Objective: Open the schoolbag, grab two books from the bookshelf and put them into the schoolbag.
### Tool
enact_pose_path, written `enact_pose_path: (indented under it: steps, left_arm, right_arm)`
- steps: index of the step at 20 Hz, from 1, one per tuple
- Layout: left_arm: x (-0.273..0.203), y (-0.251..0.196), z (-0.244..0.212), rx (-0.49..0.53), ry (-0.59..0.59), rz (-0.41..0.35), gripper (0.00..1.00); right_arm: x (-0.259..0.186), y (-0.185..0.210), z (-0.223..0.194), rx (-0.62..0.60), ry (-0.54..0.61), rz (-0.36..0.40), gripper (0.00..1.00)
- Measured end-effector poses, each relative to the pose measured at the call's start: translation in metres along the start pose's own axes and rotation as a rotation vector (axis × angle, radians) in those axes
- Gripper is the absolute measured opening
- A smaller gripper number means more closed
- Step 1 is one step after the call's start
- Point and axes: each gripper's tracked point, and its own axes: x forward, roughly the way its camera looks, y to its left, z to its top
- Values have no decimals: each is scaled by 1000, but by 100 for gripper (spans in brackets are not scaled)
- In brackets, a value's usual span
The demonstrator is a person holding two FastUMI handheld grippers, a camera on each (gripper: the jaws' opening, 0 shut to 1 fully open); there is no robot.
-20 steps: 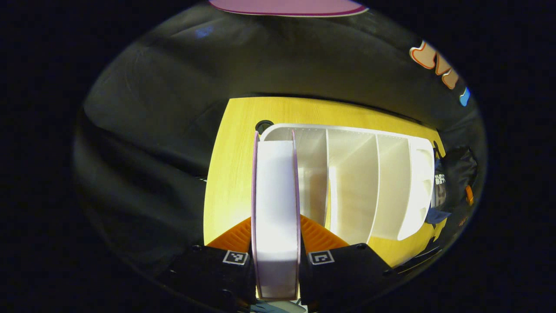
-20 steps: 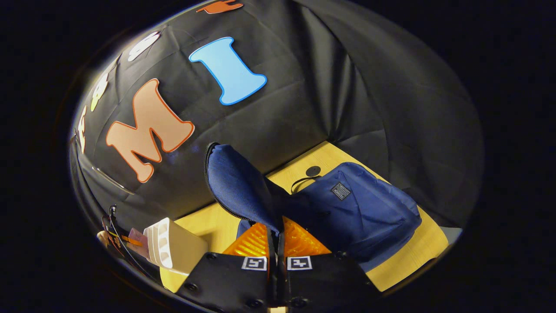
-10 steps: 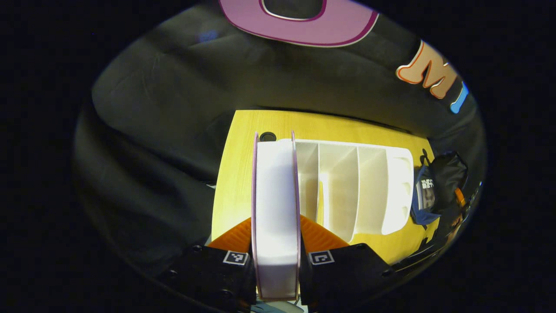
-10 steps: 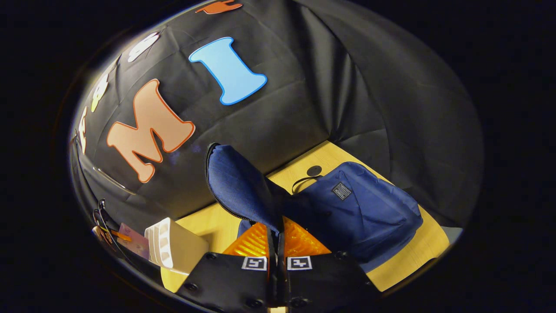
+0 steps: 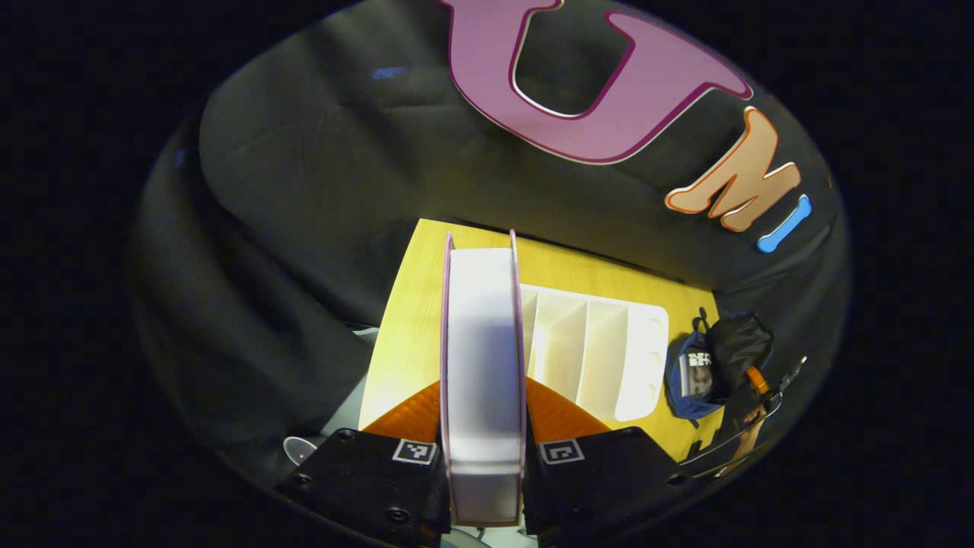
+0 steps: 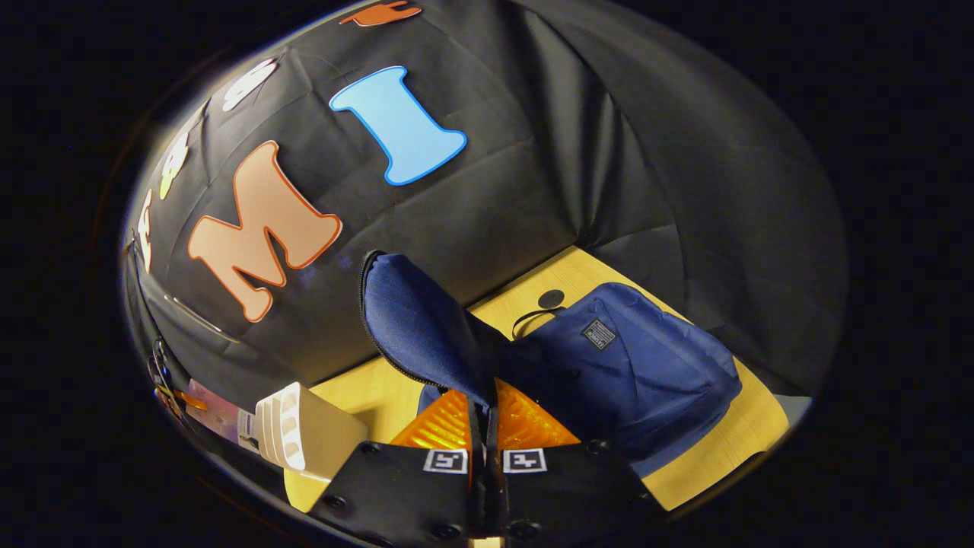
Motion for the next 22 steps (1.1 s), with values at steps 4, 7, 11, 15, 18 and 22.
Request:
enact_pose_path:
  steps: [4,7,11,15,18,22]
  left_arm:
    - [-6,-34,-2,-169,-44,-195,35]
    - [-1,-50,-4,-279,-75,-284,34]
    - [1,-95,-5,-341,-120,-446,34]
    - [25,-149,-17,-346,-94,-546,34]
    - [47,-189,-31,-333,-60,-607,34]
    - [79,-250,-52,-341,10,-689,34]
  right_arm:
    - [-1,-1,1,-1,-2,-2,3]
    - [-3,-1,3,-3,-4,-4,3]
    - [-6,-2,2,-10,-5,-4,3]
    - [-7,-1,3,-21,-6,-1,4]
    - [-11,-4,5,-16,-14,-1,5]
    - [-15,-4,5,-12,-15,3,4]
